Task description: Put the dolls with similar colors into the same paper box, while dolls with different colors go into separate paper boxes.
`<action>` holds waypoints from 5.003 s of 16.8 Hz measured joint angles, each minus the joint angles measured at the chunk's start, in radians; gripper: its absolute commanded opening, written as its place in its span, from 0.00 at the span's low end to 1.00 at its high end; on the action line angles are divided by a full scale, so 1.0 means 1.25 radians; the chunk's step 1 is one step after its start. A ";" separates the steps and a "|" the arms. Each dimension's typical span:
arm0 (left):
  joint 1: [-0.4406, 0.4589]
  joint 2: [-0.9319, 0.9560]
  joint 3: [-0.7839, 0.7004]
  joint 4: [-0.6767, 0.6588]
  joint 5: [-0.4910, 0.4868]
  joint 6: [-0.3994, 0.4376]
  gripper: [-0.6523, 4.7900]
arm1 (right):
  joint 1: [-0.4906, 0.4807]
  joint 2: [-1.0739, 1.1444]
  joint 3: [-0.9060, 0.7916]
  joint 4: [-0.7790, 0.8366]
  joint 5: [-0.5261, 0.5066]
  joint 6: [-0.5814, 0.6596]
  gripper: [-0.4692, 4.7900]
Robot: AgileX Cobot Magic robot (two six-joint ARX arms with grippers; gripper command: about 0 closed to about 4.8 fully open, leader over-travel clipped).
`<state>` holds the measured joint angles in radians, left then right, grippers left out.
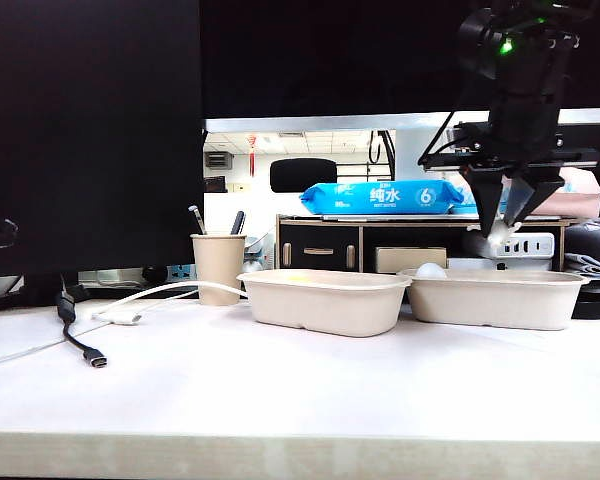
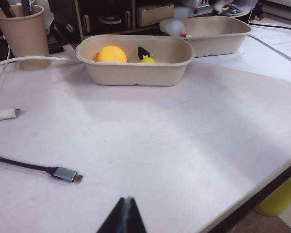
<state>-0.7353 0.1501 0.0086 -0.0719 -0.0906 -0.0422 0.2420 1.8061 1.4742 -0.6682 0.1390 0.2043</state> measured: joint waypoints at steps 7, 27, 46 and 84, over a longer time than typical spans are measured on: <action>0.000 0.000 0.000 0.000 0.000 0.000 0.11 | 0.000 0.013 0.000 0.010 -0.007 0.000 0.43; 0.472 -0.117 0.000 0.001 -0.002 0.000 0.11 | 0.357 -0.312 -0.005 0.000 0.018 -0.039 0.07; 0.472 -0.117 0.000 0.000 -0.002 0.000 0.11 | 0.450 -0.353 -0.006 -0.042 0.110 -0.033 0.09; 0.472 -0.117 0.000 0.000 0.000 0.000 0.11 | -0.316 -1.442 -1.170 0.544 -0.066 -0.166 0.09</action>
<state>-0.1448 0.0032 0.0086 -0.0719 -0.0906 -0.0422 -0.1528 0.0032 0.0116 0.0113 0.0566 -0.0032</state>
